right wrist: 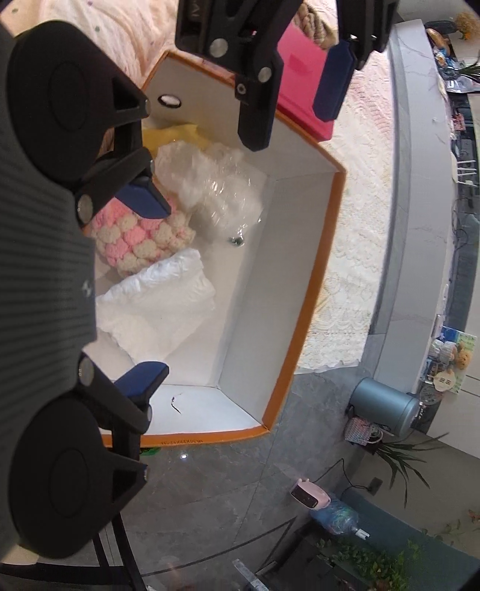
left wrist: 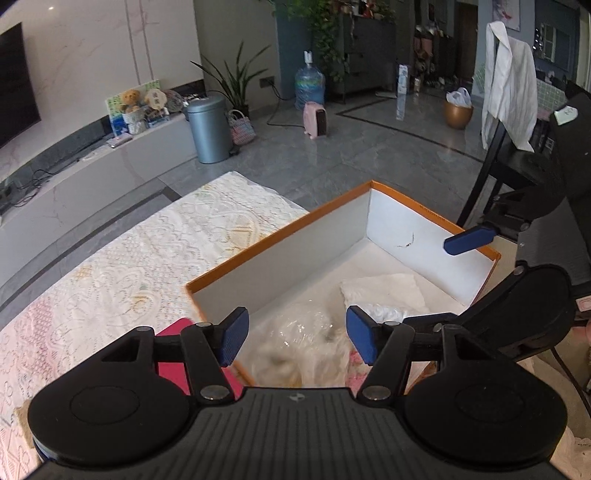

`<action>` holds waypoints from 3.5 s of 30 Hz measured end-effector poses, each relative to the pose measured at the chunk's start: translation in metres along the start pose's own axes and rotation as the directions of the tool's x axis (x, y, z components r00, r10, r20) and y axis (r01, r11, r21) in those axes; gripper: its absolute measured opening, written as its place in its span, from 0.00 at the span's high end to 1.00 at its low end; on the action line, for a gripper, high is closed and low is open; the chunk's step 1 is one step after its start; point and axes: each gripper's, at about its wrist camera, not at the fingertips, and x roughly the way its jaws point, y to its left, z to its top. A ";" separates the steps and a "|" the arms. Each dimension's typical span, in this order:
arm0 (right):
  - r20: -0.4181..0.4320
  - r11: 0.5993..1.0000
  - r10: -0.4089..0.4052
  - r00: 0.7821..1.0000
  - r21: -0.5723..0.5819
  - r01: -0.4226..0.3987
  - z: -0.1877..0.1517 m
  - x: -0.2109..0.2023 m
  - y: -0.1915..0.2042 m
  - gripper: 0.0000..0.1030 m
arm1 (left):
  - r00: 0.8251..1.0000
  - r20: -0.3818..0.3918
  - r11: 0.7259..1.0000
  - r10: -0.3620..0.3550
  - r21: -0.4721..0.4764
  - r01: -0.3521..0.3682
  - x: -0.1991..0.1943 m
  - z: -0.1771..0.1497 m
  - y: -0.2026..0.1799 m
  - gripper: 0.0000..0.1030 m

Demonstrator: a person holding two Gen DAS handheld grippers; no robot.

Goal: Organize soft objects
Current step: 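Move both open tools back over the table toward the brown towel, then grasp the brown towel with the right tool and lift it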

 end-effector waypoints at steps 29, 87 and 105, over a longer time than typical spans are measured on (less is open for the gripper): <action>0.363 0.977 0.066 0.929 0.163 -0.134 -0.025 -0.053 0.162 0.17 | 0.941 0.049 0.869 0.336 -0.400 -0.289 -0.117 -0.137 0.091 0.37; 0.068 0.876 0.306 0.949 -0.410 -0.253 0.118 0.117 0.382 0.14 | 0.913 -0.232 0.652 0.336 -0.643 -0.403 -0.072 -0.229 0.262 0.64; 0.059 0.890 0.305 0.951 -0.374 -0.262 0.122 0.121 0.374 0.62 | 0.913 -0.225 0.686 0.340 -0.605 -0.404 -0.069 -0.225 0.255 0.64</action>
